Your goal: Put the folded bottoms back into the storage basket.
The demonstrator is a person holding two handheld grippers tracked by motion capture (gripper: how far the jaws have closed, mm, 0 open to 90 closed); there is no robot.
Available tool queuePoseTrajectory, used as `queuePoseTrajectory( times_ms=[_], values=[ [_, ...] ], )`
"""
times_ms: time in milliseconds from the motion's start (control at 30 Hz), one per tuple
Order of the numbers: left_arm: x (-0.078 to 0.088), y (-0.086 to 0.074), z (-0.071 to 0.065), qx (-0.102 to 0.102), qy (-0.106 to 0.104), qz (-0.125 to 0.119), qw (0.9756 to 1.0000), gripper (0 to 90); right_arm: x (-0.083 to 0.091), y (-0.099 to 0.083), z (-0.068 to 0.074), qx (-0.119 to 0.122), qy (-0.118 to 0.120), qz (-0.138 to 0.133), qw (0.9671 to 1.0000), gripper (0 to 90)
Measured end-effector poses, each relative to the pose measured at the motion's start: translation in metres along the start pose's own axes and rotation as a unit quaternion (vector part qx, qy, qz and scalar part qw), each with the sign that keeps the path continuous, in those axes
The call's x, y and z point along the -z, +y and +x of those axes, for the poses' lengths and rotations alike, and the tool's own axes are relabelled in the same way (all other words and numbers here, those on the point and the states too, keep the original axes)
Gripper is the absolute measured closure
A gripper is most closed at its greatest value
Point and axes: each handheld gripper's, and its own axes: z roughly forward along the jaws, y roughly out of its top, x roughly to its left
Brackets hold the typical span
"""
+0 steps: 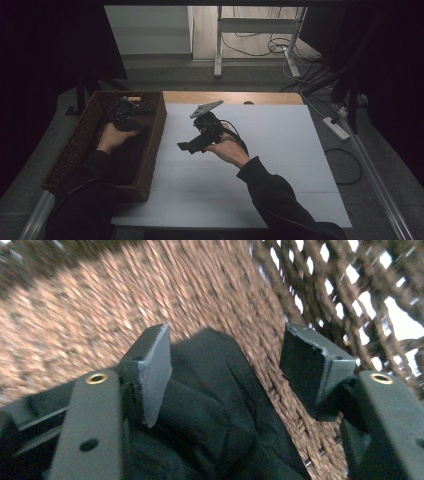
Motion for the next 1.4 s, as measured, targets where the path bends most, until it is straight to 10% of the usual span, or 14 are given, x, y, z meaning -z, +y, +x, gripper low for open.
queuePoseTrajectory(
  times_ms=[167,367,433,567,800,967,1100,1233,1400],
  values=[
    [-0.006,0.004,-0.011,-0.058,0.082,0.047,0.9938,55.1,0.011,-0.011,-0.009,-0.01,-0.003,0.001,0.9999,0.0],
    [-0.004,0.01,-0.015,-0.066,0.058,0.041,0.9953,85.1,0.022,-0.022,-0.016,-0.019,-0.011,0.003,0.9998,0.0],
    [0.001,0.01,-0.013,-0.06,0.027,0.012,0.9977,85.4,0.024,-0.026,-0.018,-0.02,-0.015,0.005,0.9997,0.0],
    [0.019,0.012,-0.016,-0.077,0.0,-0.064,0.995,85.0,0.027,-0.031,-0.022,-0.024,-0.019,0.008,0.9995,0.0],
    [0.033,0.012,-0.01,-0.048,0.022,-0.085,0.995,42.4,0.031,-0.035,-0.021,-0.022,-0.019,0.011,0.9995,0.0],
    [0.051,0.006,-0.005,-0.026,0.0,-0.121,0.9923,22.1,0.036,-0.041,-0.022,-0.027,-0.017,0.01,0.9994,0.0],
    [0.057,0.004,-0.013,-0.024,0.011,-0.104,0.9942,5.0,0.04,-0.047,-0.022,-0.024,-0.022,0.015,0.9993,0.0],
    [0.07,0.004,-0.025,-0.028,0.015,-0.095,0.9949,0.8,0.043,-0.052,-0.021,-0.026,-0.019,0.022,0.9992,0.0],
    [0.08,-0.009,-0.041,-0.014,0.002,-0.142,0.9897,0.0,0.048,-0.057,-0.02,-0.026,-0.018,0.023,0.9992,0.0]
  ],
)
